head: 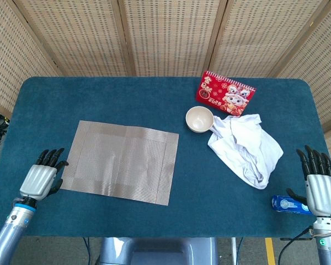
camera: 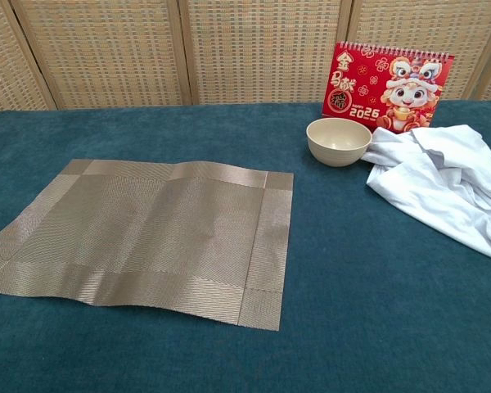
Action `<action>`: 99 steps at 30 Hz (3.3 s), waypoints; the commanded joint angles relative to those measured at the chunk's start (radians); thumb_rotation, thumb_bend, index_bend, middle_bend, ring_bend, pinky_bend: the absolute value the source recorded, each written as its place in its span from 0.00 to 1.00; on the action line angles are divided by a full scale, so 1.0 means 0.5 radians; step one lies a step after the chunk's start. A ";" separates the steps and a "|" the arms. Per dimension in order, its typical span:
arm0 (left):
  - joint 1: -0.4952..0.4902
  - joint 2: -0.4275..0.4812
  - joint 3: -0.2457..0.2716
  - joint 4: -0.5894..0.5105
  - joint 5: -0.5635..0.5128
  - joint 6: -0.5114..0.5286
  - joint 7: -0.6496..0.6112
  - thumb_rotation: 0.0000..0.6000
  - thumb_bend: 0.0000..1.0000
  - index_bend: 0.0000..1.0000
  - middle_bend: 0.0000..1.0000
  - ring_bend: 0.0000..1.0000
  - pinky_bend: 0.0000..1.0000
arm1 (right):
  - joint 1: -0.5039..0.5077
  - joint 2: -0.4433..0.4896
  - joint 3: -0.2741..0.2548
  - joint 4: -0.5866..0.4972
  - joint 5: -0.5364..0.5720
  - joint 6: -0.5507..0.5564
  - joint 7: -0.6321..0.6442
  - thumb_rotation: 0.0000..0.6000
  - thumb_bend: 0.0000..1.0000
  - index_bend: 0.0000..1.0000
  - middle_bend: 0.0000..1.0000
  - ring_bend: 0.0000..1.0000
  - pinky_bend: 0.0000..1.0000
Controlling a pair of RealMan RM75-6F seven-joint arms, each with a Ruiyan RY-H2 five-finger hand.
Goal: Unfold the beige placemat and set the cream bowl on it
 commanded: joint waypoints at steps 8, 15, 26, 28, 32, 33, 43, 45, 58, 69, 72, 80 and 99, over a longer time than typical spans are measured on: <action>0.134 0.041 -0.178 -0.101 0.095 0.258 -0.266 0.90 0.00 0.00 0.00 0.00 0.00 | 0.041 -0.028 -0.034 0.033 -0.038 -0.071 -0.053 1.00 0.00 0.09 0.00 0.00 0.00; 0.208 0.124 -0.252 -0.267 0.098 0.366 -0.234 1.00 0.00 0.00 0.00 0.00 0.00 | 0.289 0.025 -0.114 0.026 -0.308 -0.404 -0.043 1.00 0.00 0.10 0.00 0.00 0.00; 0.255 0.274 -0.280 -0.442 0.070 0.346 -0.130 1.00 0.00 0.00 0.00 0.00 0.00 | 0.841 -0.002 -0.122 -0.139 -0.568 -1.095 0.023 1.00 0.00 0.21 0.00 0.00 0.00; 0.267 0.290 -0.297 -0.451 0.063 0.350 -0.153 1.00 0.00 0.00 0.00 0.00 0.00 | 1.035 -0.142 -0.101 -0.160 -0.633 -1.316 -0.027 1.00 0.00 0.23 0.00 0.00 0.00; 0.273 0.306 -0.305 -0.443 0.069 0.313 -0.215 1.00 0.00 0.00 0.00 0.00 0.00 | 1.200 -0.346 -0.043 -0.101 -0.580 -1.487 -0.122 1.00 0.00 0.27 0.00 0.00 0.00; 0.275 0.307 -0.308 -0.439 0.068 0.307 -0.225 1.00 0.00 0.00 0.00 0.00 0.00 | 1.230 -0.391 -0.036 -0.088 -0.561 -1.518 -0.134 1.00 0.00 0.27 0.00 0.00 0.00; 0.286 0.279 -0.311 -0.379 0.074 0.230 -0.283 1.00 0.00 0.00 0.00 0.00 0.00 | 1.453 -0.748 0.003 0.116 -0.352 -1.758 -0.308 1.00 0.03 0.31 0.00 0.00 0.00; 0.286 0.276 -0.312 -0.374 0.078 0.220 -0.283 1.00 0.00 0.00 0.00 0.00 0.00 | 1.471 -0.791 0.007 0.141 -0.324 -1.761 -0.334 1.00 0.04 0.31 0.00 0.00 0.00; 0.282 0.274 -0.333 -0.350 0.074 0.168 -0.310 1.00 0.00 0.00 0.00 0.00 0.00 | 1.520 -0.979 -0.024 0.307 -0.205 -1.734 -0.411 1.00 0.14 0.32 0.00 0.00 0.00; 0.292 0.289 -0.358 -0.332 0.071 0.140 -0.351 1.00 0.00 0.00 0.00 0.00 0.00 | 1.530 -1.118 -0.124 0.539 -0.268 -1.591 -0.290 1.00 0.14 0.33 0.00 0.00 0.00; 0.295 0.290 -0.363 -0.327 0.066 0.131 -0.359 1.00 0.00 0.00 0.00 0.00 0.00 | 1.531 -1.140 -0.146 0.575 -0.272 -1.572 -0.260 1.00 0.14 0.33 0.00 0.00 0.00; 0.296 0.294 -0.378 -0.320 0.059 0.111 -0.372 1.00 0.00 0.00 0.00 0.00 0.00 | 1.549 -1.189 -0.157 0.642 -0.263 -1.533 -0.216 1.00 0.14 0.33 0.00 0.00 0.00; 0.304 0.309 -0.398 -0.321 0.064 0.090 -0.401 1.00 0.00 0.00 0.00 0.00 0.00 | 1.594 -1.228 -0.108 0.670 -0.173 -1.490 -0.244 1.00 0.20 0.34 0.00 0.00 0.00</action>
